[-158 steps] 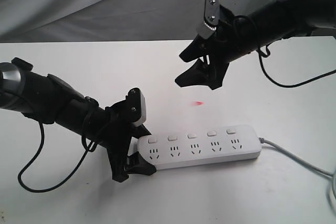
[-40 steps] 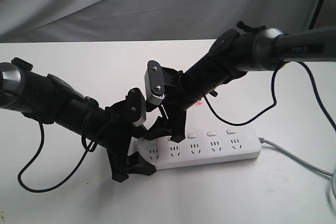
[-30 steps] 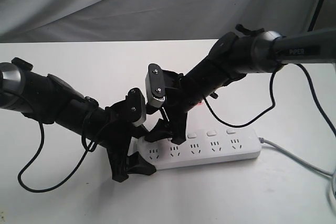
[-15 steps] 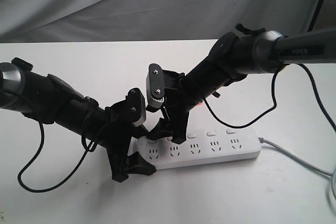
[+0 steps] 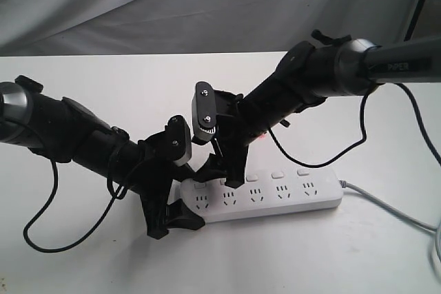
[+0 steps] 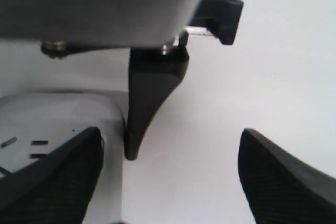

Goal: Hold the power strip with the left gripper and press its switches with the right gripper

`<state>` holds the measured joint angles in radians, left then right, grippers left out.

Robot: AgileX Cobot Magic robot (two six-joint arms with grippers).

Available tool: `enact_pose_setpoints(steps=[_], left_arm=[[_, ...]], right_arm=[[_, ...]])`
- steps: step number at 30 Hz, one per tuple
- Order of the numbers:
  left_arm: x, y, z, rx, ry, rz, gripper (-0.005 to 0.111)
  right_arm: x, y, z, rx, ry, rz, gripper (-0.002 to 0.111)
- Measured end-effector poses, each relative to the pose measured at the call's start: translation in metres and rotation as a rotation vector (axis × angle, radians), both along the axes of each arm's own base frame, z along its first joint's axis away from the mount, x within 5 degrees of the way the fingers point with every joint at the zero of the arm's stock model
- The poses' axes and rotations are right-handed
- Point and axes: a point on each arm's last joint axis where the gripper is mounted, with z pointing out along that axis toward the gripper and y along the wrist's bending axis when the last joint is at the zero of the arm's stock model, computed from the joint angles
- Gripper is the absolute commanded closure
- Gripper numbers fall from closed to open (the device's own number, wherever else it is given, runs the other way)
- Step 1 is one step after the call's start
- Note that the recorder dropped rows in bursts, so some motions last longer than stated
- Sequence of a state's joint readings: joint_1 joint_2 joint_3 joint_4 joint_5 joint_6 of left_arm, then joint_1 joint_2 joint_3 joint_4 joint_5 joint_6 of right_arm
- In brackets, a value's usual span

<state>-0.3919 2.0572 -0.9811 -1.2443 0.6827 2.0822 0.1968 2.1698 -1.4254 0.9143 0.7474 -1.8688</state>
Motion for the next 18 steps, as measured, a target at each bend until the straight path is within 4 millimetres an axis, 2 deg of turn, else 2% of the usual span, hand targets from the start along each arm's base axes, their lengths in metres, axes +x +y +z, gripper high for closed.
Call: enact_pose_setpoints(steps=[4, 11, 18], left_arm=[[0.000, 0.000, 0.000, 0.000, 0.000, 0.000, 0.107], [0.000, 0.000, 0.000, 0.000, 0.000, 0.000, 0.107], [0.000, 0.000, 0.000, 0.000, 0.000, 0.000, 0.107]], right_arm=[[-0.002, 0.001, 0.022, 0.019, -0.038, 0.005, 0.041], [-0.004, -0.001, 0.021, -0.009, -0.028, 0.018, 0.041], [-0.001, -0.027, 0.019, -0.027, 0.012, -0.020, 0.041]])
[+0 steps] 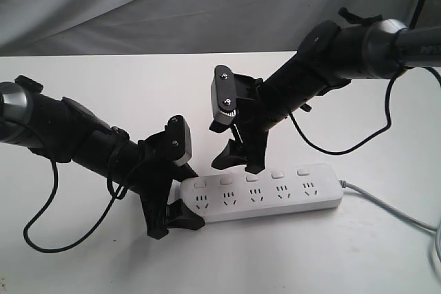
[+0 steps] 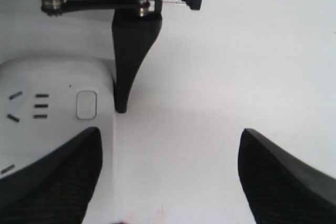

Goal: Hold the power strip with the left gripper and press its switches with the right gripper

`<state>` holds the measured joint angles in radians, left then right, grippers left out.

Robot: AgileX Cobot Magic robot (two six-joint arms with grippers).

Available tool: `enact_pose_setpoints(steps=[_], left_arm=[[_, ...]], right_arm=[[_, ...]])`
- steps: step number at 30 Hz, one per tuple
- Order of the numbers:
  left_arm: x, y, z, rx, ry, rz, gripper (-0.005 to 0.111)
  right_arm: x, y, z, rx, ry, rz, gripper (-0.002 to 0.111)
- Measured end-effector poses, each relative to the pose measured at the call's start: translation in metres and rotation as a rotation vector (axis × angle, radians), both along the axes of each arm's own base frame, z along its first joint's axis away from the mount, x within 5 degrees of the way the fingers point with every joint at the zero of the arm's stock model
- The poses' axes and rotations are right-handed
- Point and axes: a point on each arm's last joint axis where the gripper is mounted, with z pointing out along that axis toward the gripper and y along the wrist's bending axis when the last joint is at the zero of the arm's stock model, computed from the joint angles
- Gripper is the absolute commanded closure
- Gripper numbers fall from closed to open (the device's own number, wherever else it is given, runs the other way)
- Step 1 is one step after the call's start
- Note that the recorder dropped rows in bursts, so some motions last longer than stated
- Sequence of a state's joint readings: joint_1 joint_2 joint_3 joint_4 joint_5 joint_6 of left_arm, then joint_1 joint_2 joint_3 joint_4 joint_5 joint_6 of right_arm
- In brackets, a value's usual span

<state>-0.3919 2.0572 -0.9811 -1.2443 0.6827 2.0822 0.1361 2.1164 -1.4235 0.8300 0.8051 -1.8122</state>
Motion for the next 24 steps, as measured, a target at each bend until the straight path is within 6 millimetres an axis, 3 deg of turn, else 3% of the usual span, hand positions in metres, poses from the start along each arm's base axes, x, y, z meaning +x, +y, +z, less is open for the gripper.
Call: enact_pose_setpoints(steps=[12, 19, 24], left_arm=[[0.000, 0.000, 0.000, 0.000, 0.000, 0.000, 0.107], [0.000, 0.000, 0.000, 0.000, 0.000, 0.000, 0.107], [0.000, 0.000, 0.000, 0.000, 0.000, 0.000, 0.107]], right_arm=[[-0.001, -0.003, -0.001, -0.006, 0.012, 0.006, 0.041], [0.000, -0.003, -0.017, -0.017, 0.046, 0.009, 0.041], [0.000, -0.003, -0.018, -0.017, 0.050, 0.007, 0.041]])
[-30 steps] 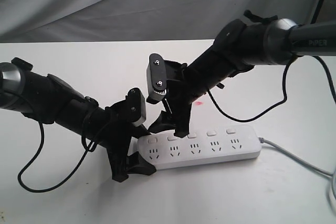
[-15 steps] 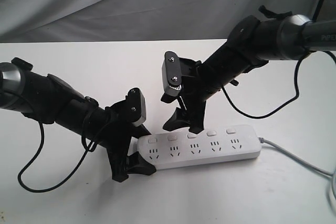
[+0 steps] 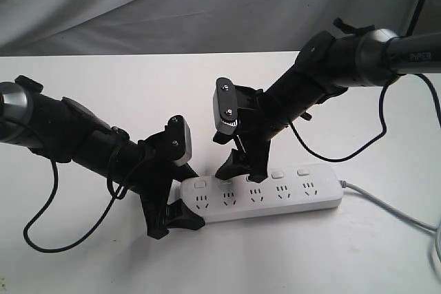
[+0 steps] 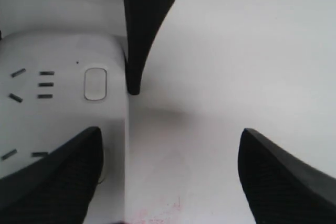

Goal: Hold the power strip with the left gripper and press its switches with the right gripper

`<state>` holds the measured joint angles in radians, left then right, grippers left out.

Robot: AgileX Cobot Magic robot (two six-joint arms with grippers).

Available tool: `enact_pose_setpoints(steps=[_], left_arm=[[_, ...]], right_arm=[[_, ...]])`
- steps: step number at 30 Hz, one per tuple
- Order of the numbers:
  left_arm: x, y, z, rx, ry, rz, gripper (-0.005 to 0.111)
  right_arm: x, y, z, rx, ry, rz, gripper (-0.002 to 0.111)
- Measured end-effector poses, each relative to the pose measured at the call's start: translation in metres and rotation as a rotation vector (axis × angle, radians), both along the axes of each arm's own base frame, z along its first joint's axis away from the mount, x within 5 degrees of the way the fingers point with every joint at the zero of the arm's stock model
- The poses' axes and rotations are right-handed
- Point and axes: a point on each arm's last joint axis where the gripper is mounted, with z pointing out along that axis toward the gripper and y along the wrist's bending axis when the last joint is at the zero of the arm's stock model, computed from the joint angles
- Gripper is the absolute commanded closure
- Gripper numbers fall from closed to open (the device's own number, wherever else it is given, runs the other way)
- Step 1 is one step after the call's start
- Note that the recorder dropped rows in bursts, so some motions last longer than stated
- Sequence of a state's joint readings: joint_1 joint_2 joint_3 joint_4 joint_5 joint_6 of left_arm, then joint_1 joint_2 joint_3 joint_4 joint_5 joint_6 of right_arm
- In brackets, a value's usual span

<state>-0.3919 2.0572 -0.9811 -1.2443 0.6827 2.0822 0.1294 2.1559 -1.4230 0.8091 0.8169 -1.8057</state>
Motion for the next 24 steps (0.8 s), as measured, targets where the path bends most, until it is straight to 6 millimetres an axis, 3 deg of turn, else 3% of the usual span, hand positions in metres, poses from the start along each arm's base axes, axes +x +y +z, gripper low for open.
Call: enact_pose_setpoints(steps=[24], left_arm=[[0.000, 0.000, 0.000, 0.000, 0.000, 0.000, 0.107]], right_arm=[[0.001, -0.002, -0.010, -0.026, 0.040, -0.025, 0.041]])
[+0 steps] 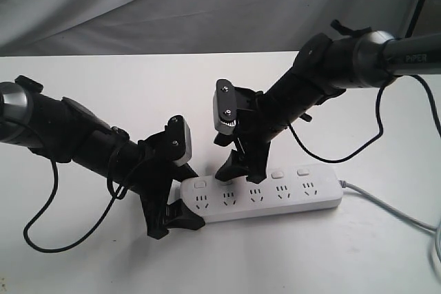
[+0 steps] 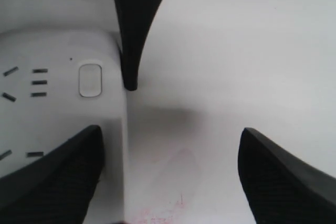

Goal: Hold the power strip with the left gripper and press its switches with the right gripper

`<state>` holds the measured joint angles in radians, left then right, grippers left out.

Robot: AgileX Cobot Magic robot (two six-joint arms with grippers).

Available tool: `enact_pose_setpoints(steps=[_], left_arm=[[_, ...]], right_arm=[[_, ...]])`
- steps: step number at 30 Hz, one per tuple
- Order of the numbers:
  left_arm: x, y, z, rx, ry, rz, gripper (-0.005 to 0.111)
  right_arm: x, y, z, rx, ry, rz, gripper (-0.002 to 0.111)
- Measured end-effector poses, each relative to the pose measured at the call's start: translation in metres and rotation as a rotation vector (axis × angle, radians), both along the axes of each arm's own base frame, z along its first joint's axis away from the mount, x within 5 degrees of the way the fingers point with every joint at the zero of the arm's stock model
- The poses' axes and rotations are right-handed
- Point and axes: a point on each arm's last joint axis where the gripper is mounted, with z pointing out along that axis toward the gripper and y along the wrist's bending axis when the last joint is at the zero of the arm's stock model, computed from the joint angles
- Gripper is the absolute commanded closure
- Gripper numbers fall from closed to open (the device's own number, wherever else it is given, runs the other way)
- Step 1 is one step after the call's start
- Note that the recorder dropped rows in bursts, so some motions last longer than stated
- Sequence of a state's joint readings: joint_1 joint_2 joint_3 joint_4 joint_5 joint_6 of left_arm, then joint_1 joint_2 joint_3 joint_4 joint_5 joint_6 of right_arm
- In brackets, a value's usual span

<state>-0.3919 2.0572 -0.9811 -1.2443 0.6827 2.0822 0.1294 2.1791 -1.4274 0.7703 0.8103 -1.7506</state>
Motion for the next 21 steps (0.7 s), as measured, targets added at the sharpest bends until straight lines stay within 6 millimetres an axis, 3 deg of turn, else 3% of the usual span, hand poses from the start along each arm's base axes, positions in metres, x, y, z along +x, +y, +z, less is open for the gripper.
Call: enact_pose_setpoints(steps=[12, 21], left_arm=[[0.000, 0.000, 0.000, 0.000, 0.000, 0.000, 0.107], [0.000, 0.000, 0.000, 0.000, 0.000, 0.000, 0.107]], right_arm=[[0.000, 0.001, 0.001, 0.009, -0.006, -0.001, 0.041], [-0.005, 0.001, 0.020, 0.015, -0.043, 0.032, 0.041]])
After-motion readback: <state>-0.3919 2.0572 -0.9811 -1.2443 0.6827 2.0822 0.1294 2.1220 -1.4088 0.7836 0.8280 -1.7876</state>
